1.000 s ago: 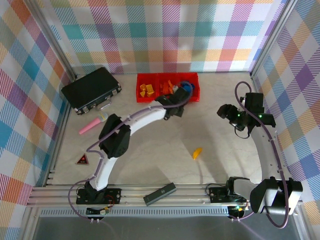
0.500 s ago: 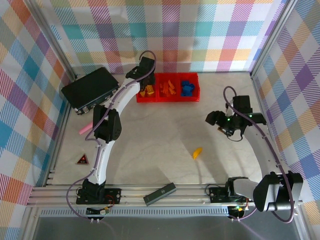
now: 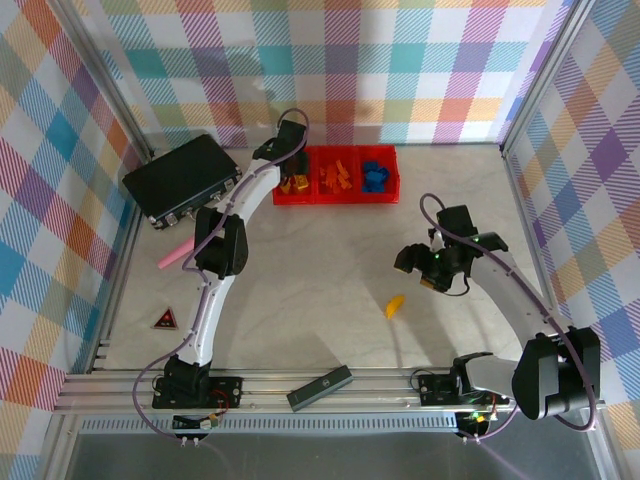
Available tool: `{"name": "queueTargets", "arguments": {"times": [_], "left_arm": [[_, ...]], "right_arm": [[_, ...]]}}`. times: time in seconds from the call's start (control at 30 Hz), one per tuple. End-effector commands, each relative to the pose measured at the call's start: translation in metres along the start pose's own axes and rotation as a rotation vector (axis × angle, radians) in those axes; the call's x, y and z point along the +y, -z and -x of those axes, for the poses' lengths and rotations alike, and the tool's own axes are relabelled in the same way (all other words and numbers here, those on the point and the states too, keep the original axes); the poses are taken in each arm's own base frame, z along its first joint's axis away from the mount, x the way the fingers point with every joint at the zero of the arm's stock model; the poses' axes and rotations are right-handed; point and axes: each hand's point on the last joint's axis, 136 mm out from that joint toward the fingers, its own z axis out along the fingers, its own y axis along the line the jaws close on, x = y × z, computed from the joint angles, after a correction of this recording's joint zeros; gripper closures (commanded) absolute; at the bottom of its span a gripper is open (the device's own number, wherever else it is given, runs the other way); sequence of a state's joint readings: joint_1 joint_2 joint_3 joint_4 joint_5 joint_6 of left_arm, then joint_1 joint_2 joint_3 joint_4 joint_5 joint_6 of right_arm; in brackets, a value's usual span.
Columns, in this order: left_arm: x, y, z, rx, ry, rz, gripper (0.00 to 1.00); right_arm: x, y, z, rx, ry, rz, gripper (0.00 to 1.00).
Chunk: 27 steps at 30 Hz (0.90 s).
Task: Sort the legos into containers by color
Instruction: Place the lego in the container, then pick up the lego from the middle-left of the table.
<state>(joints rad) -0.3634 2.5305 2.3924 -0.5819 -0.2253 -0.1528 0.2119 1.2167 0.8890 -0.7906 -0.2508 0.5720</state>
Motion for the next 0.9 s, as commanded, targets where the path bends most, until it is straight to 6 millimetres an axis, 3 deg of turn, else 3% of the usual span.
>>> {"name": "queueTargets", "arguments": {"times": [0.0,0.17,0.33,0.43,0.57,0.87], "left_arm": [[-0.004,0.046,0.026,-0.048,-0.015,-0.032,0.41],[-0.025,0.114,0.025,-0.101,-0.069,-0.092,0.36],[-0.058,0.189,-0.009,-0.136,-0.127,-0.19,0.32],[-0.081,0.223,-0.044,-0.139,-0.178,-0.251,0.31],[-0.121,0.253,-0.098,-0.099,-0.271,-0.349,0.3],[-0.2,0.284,-0.23,0.063,-0.496,-0.52,0.28]], "right_arm": [[0.005,0.005,0.005,-0.032,0.0,0.009,0.26],[0.009,0.019,0.022,-0.097,0.003,0.032,0.25],[0.008,0.03,0.042,-0.138,-0.024,0.044,0.25],[0.007,0.037,0.053,-0.163,-0.038,0.056,0.25],[0.002,0.047,0.066,-0.189,-0.081,0.075,0.25],[-0.022,0.086,0.086,-0.304,-0.159,0.075,0.23]]}}
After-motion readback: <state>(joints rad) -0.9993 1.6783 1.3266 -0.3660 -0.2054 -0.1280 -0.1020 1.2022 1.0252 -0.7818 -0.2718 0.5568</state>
